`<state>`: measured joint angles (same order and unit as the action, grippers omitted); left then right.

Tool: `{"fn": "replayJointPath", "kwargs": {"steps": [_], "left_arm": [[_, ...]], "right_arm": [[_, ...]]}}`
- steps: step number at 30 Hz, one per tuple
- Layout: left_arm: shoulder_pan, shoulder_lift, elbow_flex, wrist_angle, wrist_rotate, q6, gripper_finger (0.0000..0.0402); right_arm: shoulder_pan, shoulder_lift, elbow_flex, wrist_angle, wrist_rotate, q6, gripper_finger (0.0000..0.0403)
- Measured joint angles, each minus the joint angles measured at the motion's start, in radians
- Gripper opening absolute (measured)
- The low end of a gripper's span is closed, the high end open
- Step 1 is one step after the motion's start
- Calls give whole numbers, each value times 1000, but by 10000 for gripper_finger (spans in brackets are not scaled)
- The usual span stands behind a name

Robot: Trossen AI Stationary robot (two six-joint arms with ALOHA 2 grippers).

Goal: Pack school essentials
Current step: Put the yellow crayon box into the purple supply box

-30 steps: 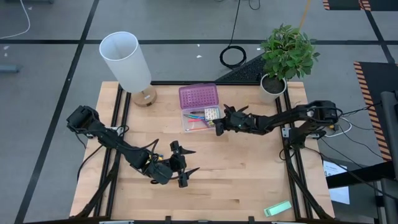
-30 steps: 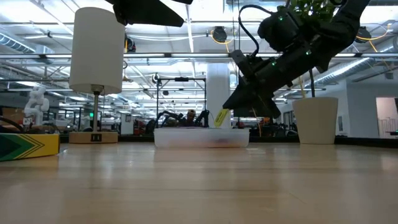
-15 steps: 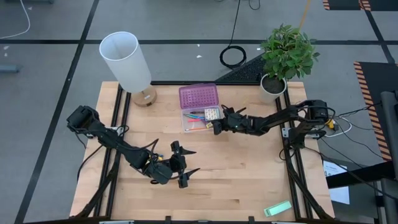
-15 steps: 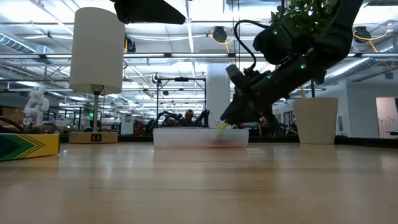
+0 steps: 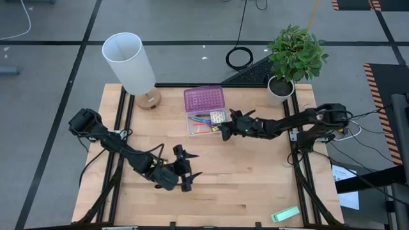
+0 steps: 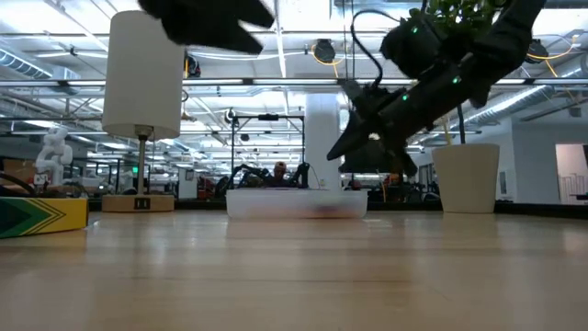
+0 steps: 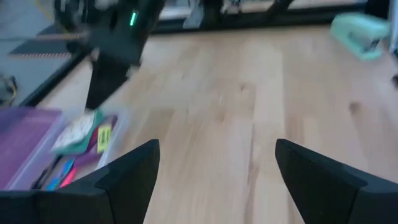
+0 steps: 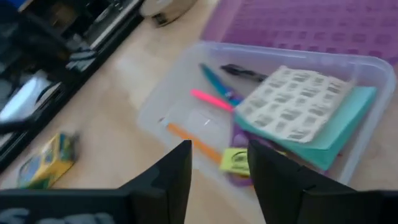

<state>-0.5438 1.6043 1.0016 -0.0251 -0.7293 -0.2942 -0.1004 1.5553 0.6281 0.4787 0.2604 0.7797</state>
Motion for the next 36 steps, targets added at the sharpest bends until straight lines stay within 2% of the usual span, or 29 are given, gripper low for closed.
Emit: {"fn": "replayJointPath", "kwargs": {"steps": [6, 18, 21, 25, 29, 36], "left_arm": [[0, 0, 0, -221, 1, -213, 324], [-41, 0, 0, -728, 81, -952, 324], [-59, 0, 0, -818, 102, -1066, 324], [-101, 0, 0, -850, 104, -1134, 324], [-150, 0, 0, -884, 129, -1269, 324], [-233, 0, 0, -1075, 160, -1538, 324]], "right_arm": [[81, -132, 0, -100, 0, -116, 150], [169, -375, 0, -336, 4, -226, 151], [174, -399, 0, -346, 4, -243, 151], [175, -404, 0, -338, 3, -254, 151], [175, -403, 0, -339, 2, -254, 151], [175, -403, 0, -340, 2, -254, 151]]}}
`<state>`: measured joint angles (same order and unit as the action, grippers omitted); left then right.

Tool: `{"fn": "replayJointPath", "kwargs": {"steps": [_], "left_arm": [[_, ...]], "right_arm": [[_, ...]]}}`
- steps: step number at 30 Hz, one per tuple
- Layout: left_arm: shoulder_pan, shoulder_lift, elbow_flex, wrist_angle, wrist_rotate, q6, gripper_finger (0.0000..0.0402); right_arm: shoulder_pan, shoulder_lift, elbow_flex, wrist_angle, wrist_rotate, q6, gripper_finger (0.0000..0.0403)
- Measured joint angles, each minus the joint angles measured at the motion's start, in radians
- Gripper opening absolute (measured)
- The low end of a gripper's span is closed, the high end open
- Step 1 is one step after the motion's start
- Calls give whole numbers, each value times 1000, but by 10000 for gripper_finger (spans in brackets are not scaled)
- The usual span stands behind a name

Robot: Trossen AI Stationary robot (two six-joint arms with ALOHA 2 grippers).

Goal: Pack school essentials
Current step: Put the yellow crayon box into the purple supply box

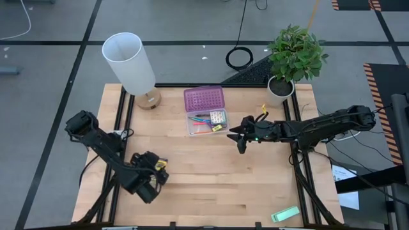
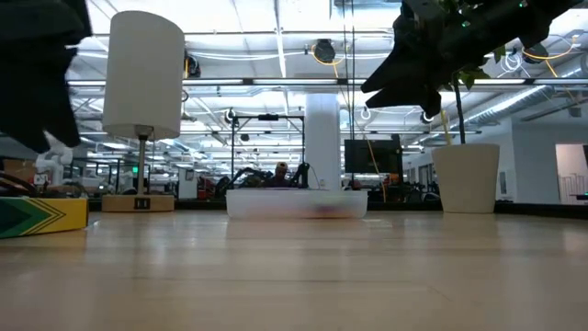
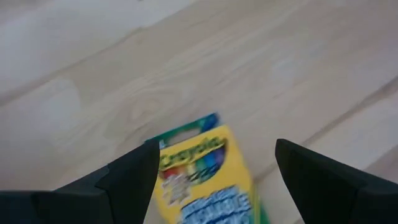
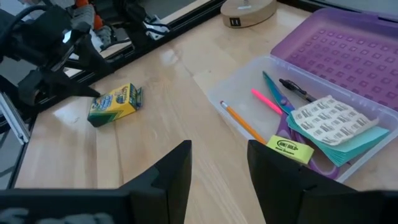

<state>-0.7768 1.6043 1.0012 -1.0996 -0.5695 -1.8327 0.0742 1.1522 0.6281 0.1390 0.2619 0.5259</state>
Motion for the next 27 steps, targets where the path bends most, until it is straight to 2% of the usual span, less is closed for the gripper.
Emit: {"fn": "replayJointPath", "kwargs": {"steps": [9, 13, 16, 21, 27], "left_arm": [[-36, 18, -4, 1, 5, -40, 324], [-16, 66, -10, 1, 118, -36, 325], [-13, 101, -10, 7, 152, -36, 342], [-11, 136, -9, 8, 154, -70, 394], [-11, 135, -9, 44, 150, -92, 391]], "right_arm": [[0, 0, 0, 14, 0, 0, 151], [0, 0, 0, 14, 0, -14, 151], [0, 0, 0, 14, -1, -16, 151], [0, 0, 0, 22, 1, -26, 151], [0, 0, 0, 31, 1, -26, 151]]}}
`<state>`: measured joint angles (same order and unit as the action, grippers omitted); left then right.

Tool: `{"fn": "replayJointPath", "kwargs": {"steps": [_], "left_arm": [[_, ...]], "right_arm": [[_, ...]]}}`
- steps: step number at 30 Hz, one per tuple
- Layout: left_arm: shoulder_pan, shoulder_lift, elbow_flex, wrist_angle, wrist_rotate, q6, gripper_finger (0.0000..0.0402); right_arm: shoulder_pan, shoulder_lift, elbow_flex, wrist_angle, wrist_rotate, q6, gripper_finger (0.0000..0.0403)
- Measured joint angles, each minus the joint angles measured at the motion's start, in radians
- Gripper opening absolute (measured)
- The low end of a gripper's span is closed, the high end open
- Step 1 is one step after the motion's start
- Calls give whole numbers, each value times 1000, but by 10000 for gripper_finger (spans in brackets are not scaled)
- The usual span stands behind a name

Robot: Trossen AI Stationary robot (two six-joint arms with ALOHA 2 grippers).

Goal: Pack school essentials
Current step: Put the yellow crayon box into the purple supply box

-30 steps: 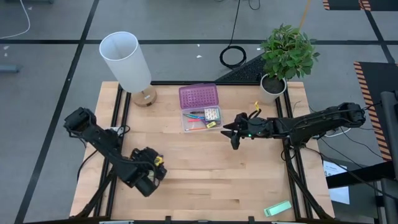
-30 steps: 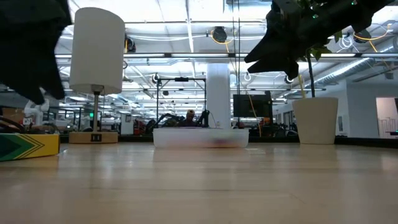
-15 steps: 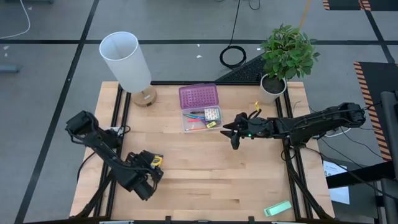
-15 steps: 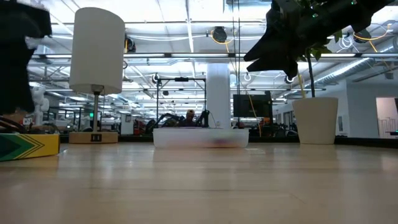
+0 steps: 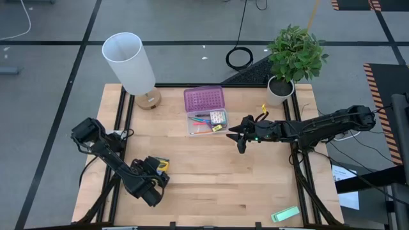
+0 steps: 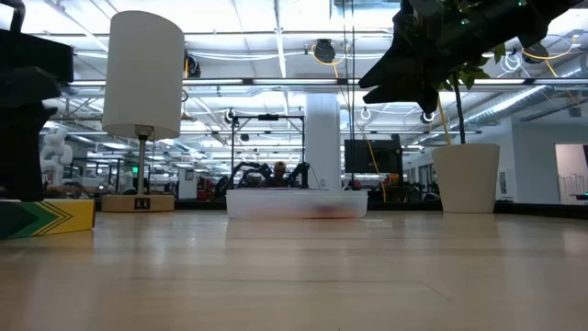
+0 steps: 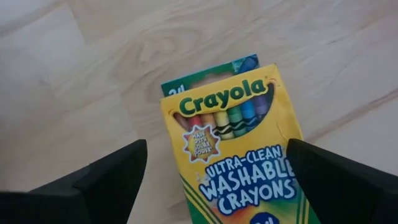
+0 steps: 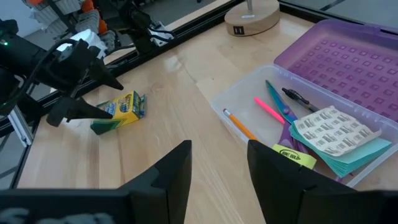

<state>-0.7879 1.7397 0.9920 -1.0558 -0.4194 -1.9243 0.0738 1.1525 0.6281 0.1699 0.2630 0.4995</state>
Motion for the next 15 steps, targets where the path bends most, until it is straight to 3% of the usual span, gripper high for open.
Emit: {"fn": "replayJointPath", "kwargs": {"steps": [15], "left_arm": [[-8, -66, 2, 15, 23, -47, 397]], "right_arm": [[0, 0, 0, 2, 1, 3, 151]]}}
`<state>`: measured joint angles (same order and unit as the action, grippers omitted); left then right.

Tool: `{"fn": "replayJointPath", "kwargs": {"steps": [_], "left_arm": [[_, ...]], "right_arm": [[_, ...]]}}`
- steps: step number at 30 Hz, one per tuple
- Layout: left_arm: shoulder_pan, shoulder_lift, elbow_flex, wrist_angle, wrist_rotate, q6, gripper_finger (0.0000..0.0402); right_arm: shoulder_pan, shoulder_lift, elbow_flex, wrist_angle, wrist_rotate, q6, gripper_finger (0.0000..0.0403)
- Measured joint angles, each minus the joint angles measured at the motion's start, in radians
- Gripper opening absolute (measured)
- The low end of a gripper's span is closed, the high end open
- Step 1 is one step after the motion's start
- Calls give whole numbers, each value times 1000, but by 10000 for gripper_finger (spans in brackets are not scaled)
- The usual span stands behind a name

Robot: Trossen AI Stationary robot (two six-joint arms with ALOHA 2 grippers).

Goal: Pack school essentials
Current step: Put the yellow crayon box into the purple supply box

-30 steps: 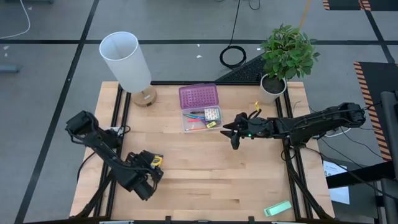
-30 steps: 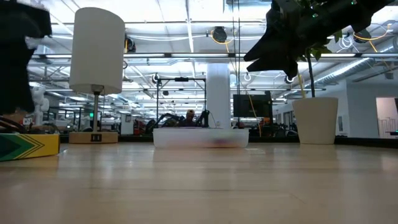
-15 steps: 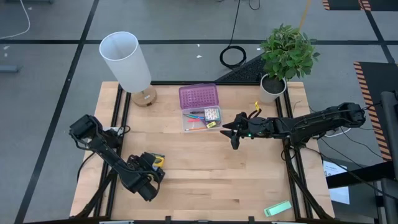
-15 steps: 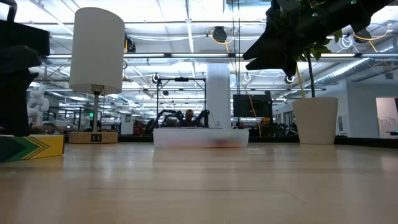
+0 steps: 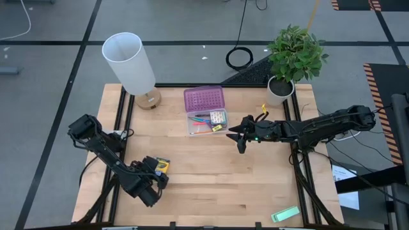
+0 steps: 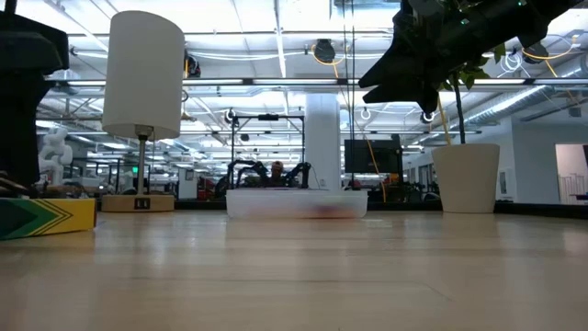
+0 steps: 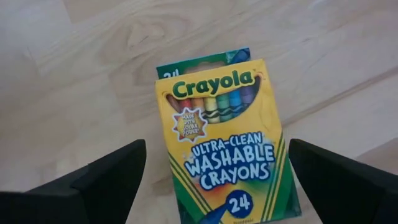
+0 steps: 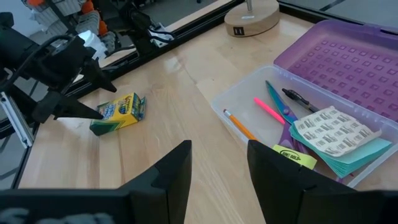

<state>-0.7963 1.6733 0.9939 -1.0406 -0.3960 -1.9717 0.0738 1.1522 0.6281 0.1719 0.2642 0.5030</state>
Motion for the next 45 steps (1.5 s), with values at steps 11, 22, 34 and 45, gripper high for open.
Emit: {"fn": "replayJointPath", "kwargs": {"steps": [11, 22, 34, 45], "left_arm": [[3, 28, 0, 46, 11, 0, 397], [11, 43, 0, 49, 3, -2, 397], [11, 43, -31, 74, 27, -22, 397], [11, 43, -35, 129, 7, 2, 397]], "right_arm": [[0, 0, 0, 0, 0, 8, 151], [0, 0, 0, 3, 0, 7, 151], [0, 0, 0, 3, -2, 5, 151], [0, 0, 0, 3, 0, 5, 151]]}}
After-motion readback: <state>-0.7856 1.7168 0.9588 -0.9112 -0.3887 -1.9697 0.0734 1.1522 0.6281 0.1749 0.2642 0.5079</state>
